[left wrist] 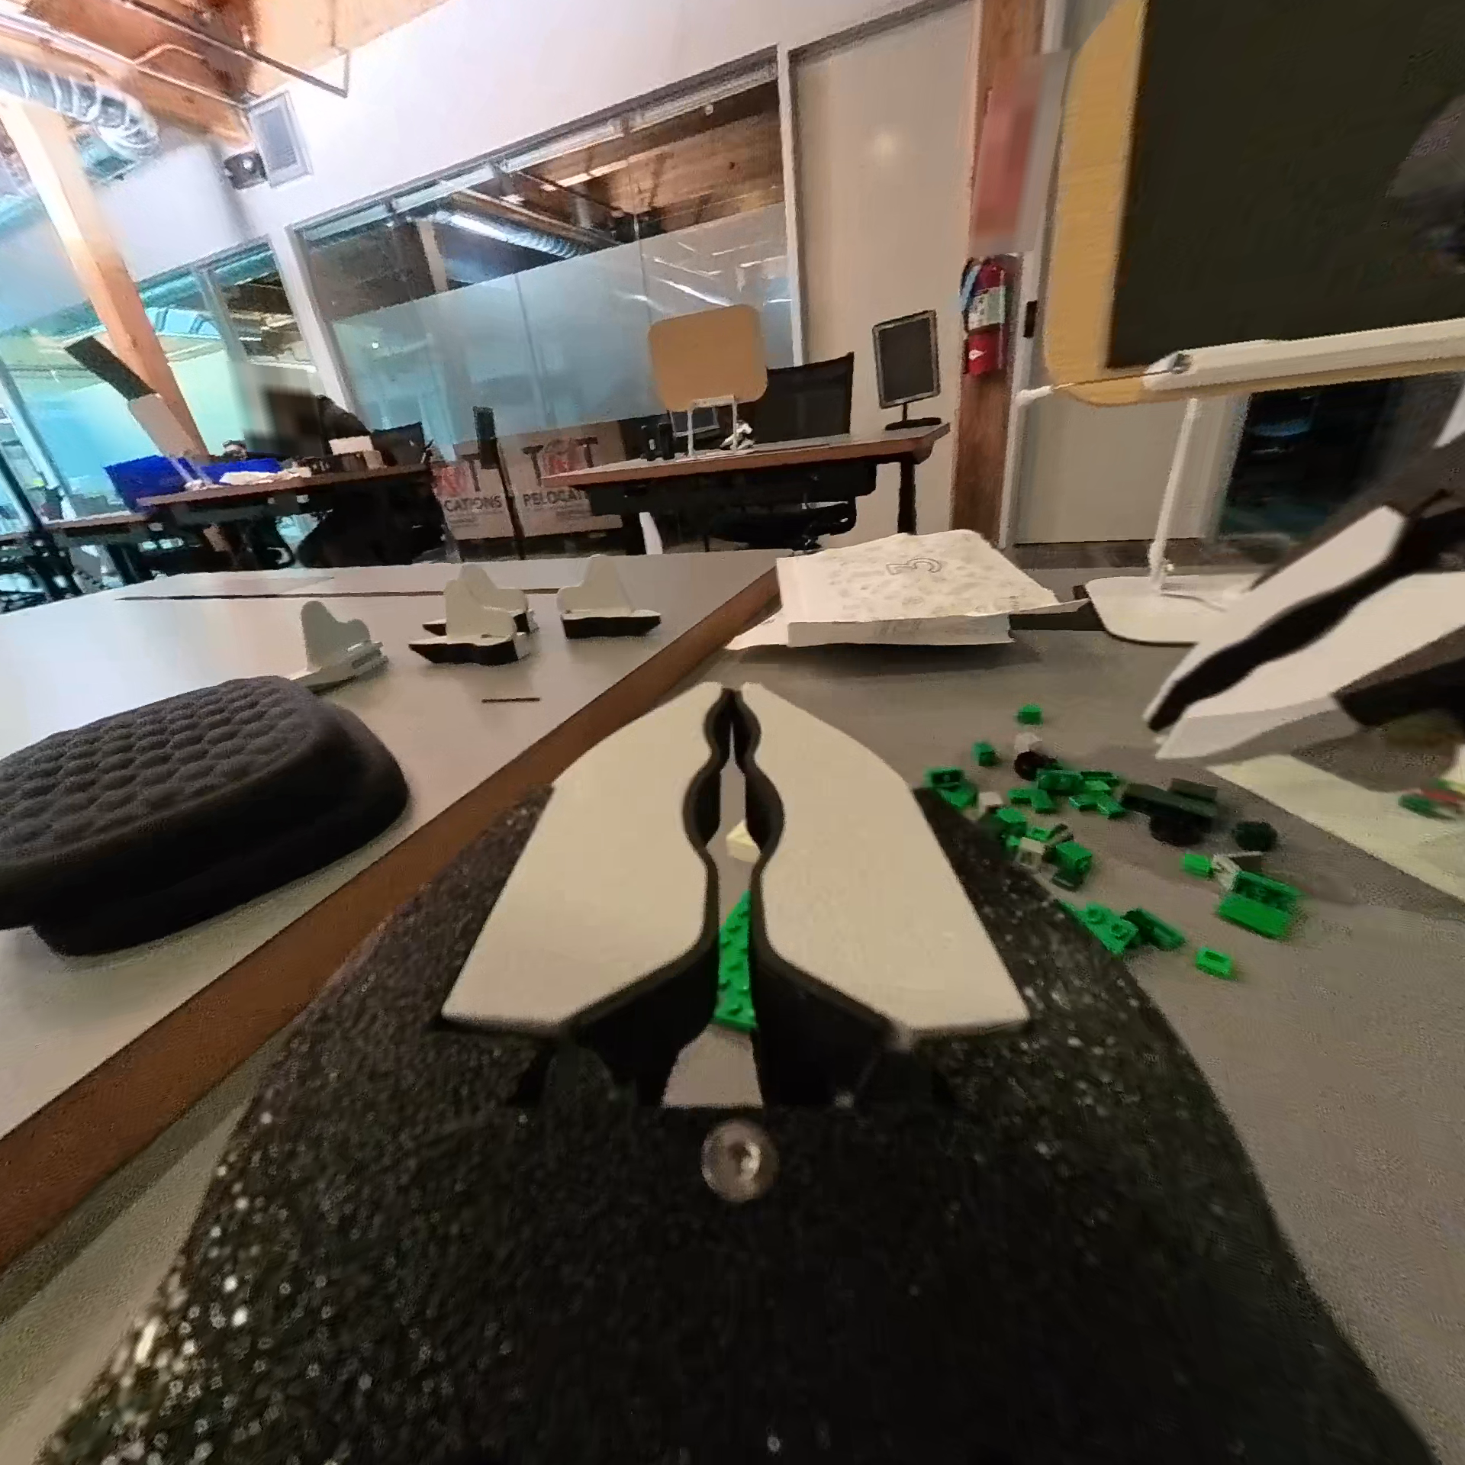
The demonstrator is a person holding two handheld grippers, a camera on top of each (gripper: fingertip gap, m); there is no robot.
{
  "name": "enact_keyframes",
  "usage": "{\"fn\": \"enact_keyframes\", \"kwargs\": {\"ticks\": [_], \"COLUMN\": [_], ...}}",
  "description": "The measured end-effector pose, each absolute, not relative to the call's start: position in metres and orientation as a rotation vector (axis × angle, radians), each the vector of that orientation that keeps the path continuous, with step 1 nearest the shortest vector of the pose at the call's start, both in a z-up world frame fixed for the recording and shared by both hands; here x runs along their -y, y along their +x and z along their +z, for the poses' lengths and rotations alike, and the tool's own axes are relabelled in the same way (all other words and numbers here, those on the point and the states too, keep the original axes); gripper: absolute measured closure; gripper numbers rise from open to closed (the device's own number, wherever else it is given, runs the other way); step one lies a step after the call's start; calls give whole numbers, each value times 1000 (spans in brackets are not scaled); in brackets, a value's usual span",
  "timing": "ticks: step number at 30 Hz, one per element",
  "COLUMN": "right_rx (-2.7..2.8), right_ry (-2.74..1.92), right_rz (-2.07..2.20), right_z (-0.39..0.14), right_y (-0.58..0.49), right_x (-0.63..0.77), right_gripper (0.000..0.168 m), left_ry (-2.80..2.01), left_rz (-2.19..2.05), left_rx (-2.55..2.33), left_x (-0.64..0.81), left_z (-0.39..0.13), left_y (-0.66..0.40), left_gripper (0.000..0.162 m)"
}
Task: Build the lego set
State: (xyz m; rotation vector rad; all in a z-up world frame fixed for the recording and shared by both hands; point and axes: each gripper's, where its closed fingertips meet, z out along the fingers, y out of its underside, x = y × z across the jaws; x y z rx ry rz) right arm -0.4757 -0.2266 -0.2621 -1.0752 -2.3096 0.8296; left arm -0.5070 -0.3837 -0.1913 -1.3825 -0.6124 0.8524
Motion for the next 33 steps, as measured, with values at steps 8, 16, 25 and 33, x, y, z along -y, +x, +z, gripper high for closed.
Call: {"fn": "enact_keyframes", "kwargs": {"ticks": [8, 16, 25, 33], "right_rx": [2278, 2307, 2023, 1690], "right_ry": [-1287, -1338, -1400, -1890], "right_rz": [804, 786, 685, 446], "right_z": [-286, -302, -236, -271], "right_y": [-426, -425, -348, -175], "right_x": [230, 241, 155, 47], "right_gripper": [149, 162, 162, 163], "left_ry": [-1419, -1436, -1408, -1387], "left_rz": [839, 840, 835, 777], "left_rx": [537, 494, 512, 424], "left_x": [371, 365, 370, 358], "left_z": [-193, -193, -191, -186], "left_y": [-499, -496, -497, -487], "left_gripper": [162, 162, 162, 162]}}
